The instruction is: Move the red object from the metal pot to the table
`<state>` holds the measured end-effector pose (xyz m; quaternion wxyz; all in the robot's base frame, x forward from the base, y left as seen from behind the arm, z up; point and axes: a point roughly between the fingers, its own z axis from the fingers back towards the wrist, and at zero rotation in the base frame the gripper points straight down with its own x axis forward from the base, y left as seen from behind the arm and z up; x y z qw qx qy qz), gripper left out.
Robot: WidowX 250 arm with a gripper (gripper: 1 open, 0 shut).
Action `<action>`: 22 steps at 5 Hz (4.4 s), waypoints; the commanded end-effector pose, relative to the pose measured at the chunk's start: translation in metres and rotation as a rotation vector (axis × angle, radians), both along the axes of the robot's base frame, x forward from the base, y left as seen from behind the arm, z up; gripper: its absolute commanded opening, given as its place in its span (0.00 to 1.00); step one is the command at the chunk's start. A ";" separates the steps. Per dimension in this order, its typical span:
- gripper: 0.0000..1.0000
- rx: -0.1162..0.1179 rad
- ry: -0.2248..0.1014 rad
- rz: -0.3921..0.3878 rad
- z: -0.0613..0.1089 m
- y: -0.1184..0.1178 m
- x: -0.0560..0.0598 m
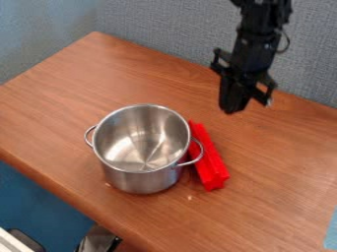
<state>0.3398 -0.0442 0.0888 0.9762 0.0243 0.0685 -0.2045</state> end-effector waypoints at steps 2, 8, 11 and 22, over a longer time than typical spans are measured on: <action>1.00 0.018 -0.089 0.025 0.045 0.026 -0.018; 1.00 0.024 0.118 0.047 0.027 -0.016 -0.088; 1.00 0.049 0.243 0.153 -0.022 0.007 -0.102; 0.00 0.034 0.385 -0.043 0.014 0.007 -0.160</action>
